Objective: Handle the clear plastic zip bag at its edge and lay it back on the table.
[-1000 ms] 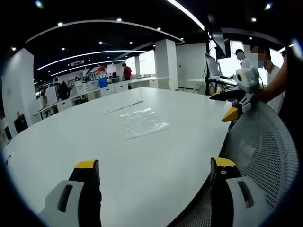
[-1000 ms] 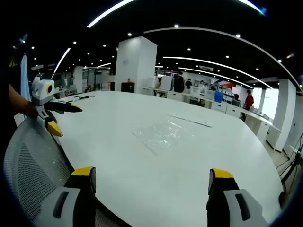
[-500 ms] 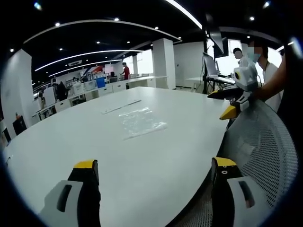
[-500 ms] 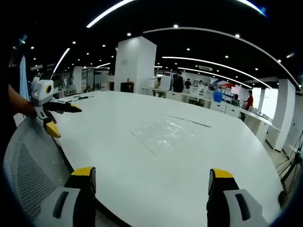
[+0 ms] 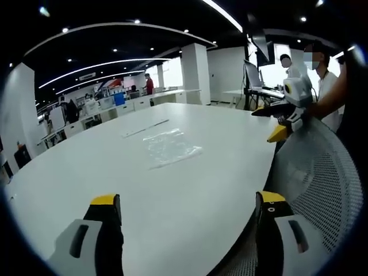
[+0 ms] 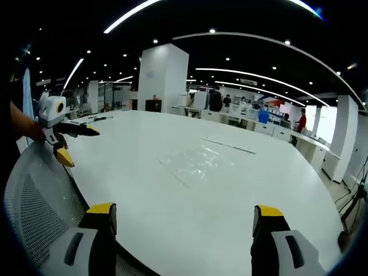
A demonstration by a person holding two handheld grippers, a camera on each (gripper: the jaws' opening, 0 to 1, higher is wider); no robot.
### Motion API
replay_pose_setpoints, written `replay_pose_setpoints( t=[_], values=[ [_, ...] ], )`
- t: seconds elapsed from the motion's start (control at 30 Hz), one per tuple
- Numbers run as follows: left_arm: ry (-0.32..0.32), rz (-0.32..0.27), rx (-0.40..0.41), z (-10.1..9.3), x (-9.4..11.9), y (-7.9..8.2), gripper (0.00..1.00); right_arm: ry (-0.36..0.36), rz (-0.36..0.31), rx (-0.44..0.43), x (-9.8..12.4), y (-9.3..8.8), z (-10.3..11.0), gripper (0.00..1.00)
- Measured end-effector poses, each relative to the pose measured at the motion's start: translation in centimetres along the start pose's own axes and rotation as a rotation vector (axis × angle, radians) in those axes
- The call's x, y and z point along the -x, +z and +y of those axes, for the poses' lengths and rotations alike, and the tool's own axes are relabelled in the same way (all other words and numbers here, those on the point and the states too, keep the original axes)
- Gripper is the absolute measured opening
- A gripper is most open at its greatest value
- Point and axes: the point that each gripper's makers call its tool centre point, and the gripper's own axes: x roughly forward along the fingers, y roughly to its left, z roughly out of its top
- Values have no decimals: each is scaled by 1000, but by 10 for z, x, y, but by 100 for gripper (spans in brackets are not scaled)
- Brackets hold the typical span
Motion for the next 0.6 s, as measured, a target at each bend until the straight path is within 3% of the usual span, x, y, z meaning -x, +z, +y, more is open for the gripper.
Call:
replay_pose_setpoints(
  t=[0.33,0.6],
  values=[
    [-38,12,-67,10,-16,13,88,-6,-3,-3,1,1,-1,99],
    [-75,15,-82,11,-26,19,90,18,38,8,0,-4,3,97]
  ],
)
